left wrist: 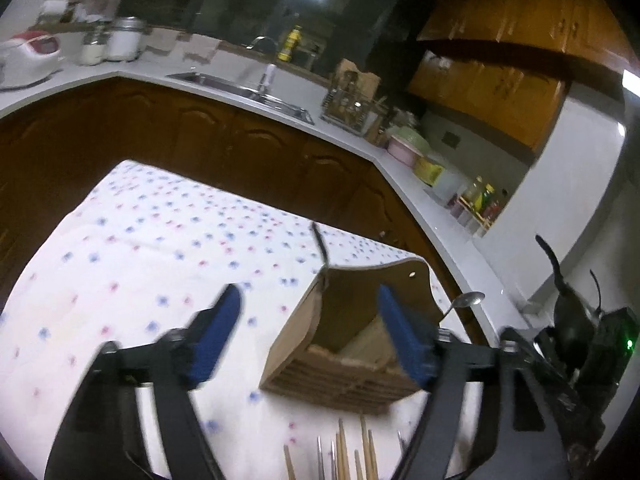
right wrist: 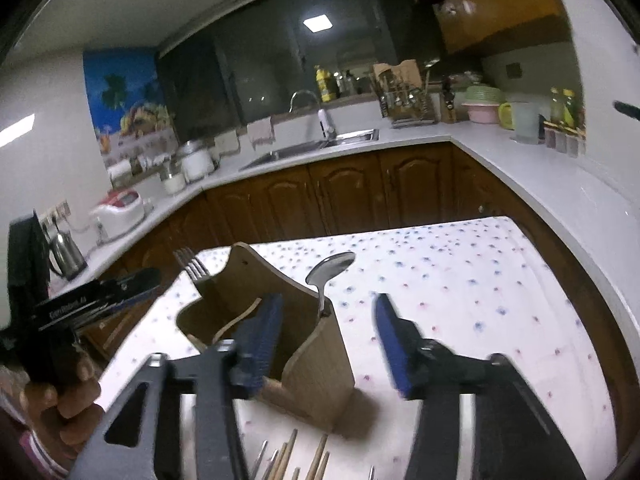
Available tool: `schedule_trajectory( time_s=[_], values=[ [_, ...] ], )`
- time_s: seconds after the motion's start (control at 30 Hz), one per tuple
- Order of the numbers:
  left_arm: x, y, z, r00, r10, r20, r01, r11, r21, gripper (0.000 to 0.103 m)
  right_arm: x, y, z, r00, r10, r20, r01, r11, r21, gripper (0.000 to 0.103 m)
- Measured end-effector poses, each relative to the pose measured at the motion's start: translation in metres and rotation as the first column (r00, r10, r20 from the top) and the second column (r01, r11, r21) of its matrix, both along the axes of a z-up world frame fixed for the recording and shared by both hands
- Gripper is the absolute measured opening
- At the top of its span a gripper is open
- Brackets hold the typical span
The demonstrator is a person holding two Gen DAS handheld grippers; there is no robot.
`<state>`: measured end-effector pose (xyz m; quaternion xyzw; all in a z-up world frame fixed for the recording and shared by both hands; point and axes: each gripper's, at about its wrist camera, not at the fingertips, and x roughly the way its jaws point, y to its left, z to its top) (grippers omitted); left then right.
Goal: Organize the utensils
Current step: 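Open the left tool over the holder while the right tool releases the spoon into it, then grasp a wooden chopstick with the left tool while the right tool grasps a metal chopstick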
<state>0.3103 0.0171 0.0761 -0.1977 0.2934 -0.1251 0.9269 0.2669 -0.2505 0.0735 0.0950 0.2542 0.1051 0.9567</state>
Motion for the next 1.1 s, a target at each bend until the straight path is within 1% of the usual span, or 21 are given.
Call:
schedule_trajectory(
  time_s=[0.03,0.07,0.1,0.13,0.2,0.43,0.6,0.8,1.0,1.1],
  values=[
    [-0.009,0.005,-0.001,1.000,0.016,-0.003,-0.016,1.000,-0.017,0.090,-0.005,-0.003,0.001,1.000,-0.002,0.008,0.002,1.000,0.013,0.082],
    [-0.016,0.008,-0.003,1.000,0.024,-0.001,-0.024,0.999,-0.027,0.090,-0.014,-0.007,0.002,1.000,-0.004,0.023,0.003,0.999,0.034,0.096],
    [-0.024,0.010,-0.004,1.000,0.030,-0.002,-0.030,0.999,-0.030,0.090,-0.024,-0.011,0.003,0.999,-0.010,0.042,0.008,0.999,0.052,0.101],
    [-0.032,0.011,-0.006,0.999,0.034,-0.008,-0.034,0.999,-0.023,0.090,-0.031,-0.013,0.004,0.998,-0.019,0.055,0.015,0.998,0.062,0.103],
    [-0.046,0.012,-0.010,0.999,0.044,-0.015,-0.044,0.999,-0.009,0.090,-0.048,-0.018,0.002,0.997,-0.032,0.067,0.026,0.996,0.080,0.103],
    [-0.099,0.011,-0.021,0.998,0.049,-0.031,-0.048,0.999,0.022,0.090,-0.093,-0.032,-0.009,0.996,-0.058,0.061,0.050,0.990,0.131,0.103],
    [-0.121,0.007,-0.031,0.997,0.042,-0.060,-0.041,0.999,0.032,0.090,-0.123,-0.042,-0.022,0.995,-0.092,0.042,0.086,0.987,0.137,0.103],
    [-0.139,0.007,-0.045,0.995,0.043,-0.092,-0.039,0.998,0.043,0.090,-0.148,-0.053,-0.035,0.992,-0.126,0.018,0.123,0.984,0.127,0.103],
    [-0.146,0.006,-0.054,0.991,0.042,-0.123,-0.035,0.998,0.059,0.090,-0.159,-0.056,-0.046,0.991,-0.134,-0.013,0.134,0.985,0.111,0.103],
    [-0.148,0.004,-0.055,0.991,0.039,-0.127,-0.030,0.997,0.072,0.090,-0.163,-0.057,-0.051,0.990,-0.137,-0.025,0.139,0.984,0.110,0.103]
  ],
)
